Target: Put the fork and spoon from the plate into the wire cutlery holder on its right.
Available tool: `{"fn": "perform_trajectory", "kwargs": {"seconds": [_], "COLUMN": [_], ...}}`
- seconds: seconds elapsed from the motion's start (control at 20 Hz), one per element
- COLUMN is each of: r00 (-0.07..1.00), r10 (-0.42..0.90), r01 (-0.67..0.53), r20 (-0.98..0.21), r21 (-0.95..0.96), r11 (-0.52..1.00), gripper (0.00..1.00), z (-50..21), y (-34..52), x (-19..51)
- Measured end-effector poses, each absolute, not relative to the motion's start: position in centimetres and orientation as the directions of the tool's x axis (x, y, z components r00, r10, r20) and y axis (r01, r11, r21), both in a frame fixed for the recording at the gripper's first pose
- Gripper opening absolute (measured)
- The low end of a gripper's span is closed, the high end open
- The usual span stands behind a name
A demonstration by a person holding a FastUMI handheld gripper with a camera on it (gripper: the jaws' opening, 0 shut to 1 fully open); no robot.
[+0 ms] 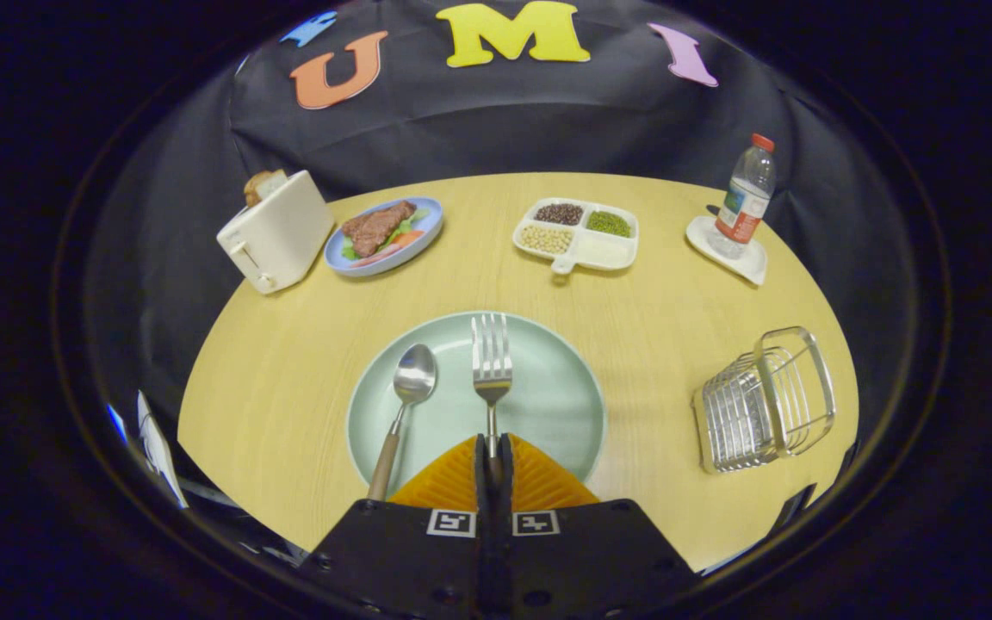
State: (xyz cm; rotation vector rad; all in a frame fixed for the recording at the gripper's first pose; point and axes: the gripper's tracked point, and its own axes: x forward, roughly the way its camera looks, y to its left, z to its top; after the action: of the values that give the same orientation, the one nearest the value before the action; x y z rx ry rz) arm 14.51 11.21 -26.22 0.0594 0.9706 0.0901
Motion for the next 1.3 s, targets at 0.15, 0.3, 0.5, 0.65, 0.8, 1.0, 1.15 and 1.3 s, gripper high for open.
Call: {"fn": "perform_trajectory", "kwargs": {"seconds": [0.15, 0.3, 0.5, 0.65, 0.8, 1.0, 1.15, 1.3], "r00": [0.598, 0.63, 0.663, 0.677, 0.674, 0.657, 0.626, 0.612], "r10": [0.11, 0.098, 0.078, 0.061, 0.046, 0.028, 0.022, 0.012], "r01": [-0.058, -0.048, -0.037, -0.015, 0.017, 0.06, 0.078, 0.082], "r20": [-0.794, -0.77, -0.745, -0.733, -0.737, -0.753, -0.779, -0.791], "r21": [0.094, 0.087, 0.072, 0.069, 0.078, 0.089, 0.09, 0.079], "r11": [0.994, 0.995, 0.997, 0.997, 0.997, 0.994, 0.993, 0.994], "gripper": [0.01, 0.01, 0.01, 0.01, 0.01, 0.01, 0.01, 0.01], "z": [-23.8, -21.7, -19.5, -18.4, -18.0, -18.5, -19.6, -19.9], "y": [9.8, 7.6, 4.1, 1.2, -1.7, -5.2, -6.8, -7.6], "x": [14.0, 13.2, 12.3, 11.5, 10.7, 10.0, 9.6, 9.2]}}
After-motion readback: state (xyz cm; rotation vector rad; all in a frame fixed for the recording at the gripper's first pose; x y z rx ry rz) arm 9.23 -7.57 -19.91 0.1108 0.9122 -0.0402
